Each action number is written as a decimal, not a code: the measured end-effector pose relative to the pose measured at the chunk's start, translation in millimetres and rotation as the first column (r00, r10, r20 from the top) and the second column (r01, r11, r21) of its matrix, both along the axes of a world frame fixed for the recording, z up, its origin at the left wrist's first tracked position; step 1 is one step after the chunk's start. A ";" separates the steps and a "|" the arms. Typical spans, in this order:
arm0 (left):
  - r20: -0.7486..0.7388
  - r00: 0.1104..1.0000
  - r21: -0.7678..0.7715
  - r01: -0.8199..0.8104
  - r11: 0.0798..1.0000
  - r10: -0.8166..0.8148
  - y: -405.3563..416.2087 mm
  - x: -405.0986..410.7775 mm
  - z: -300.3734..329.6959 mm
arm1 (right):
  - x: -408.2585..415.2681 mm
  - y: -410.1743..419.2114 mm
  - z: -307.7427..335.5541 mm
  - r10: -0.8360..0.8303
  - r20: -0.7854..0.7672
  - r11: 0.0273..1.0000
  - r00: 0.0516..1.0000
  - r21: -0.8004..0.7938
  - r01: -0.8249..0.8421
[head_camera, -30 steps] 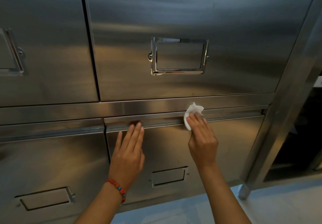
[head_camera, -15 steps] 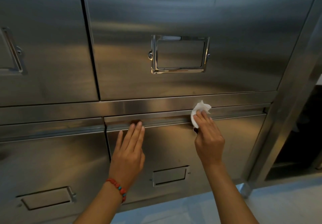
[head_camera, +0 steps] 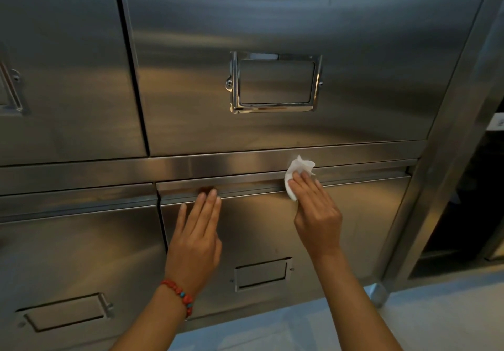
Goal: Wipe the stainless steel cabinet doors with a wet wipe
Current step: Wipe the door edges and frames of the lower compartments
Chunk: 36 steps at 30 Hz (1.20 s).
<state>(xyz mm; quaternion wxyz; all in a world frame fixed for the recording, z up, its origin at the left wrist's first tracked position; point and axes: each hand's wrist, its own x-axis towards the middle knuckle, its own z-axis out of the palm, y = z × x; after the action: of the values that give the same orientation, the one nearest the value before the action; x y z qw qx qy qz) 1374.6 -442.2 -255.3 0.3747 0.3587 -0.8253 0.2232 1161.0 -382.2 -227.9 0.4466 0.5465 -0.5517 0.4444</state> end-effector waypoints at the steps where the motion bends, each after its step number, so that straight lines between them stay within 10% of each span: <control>1: 0.001 1.000 0.002 0.000 1.000 0.000 0.3 0.1 0.2 | 0.4 0.8 -0.7 -0.009 0.013 1.000 1.000 -0.018 0.009; 36: 0.027 1.000 0.063 -0.005 0.998 0.003 5.7 1.0 7.3 | 43.1 -8.5 4.4 0.059 0.019 0.998 0.998 0.033 -0.059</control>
<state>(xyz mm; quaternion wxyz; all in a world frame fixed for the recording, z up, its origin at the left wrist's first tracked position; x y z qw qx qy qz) 1375.7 -436.5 -248.0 0.3518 0.3688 -0.8361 0.2027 1204.1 -390.7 -223.5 0.4189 0.5660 -0.5468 0.4529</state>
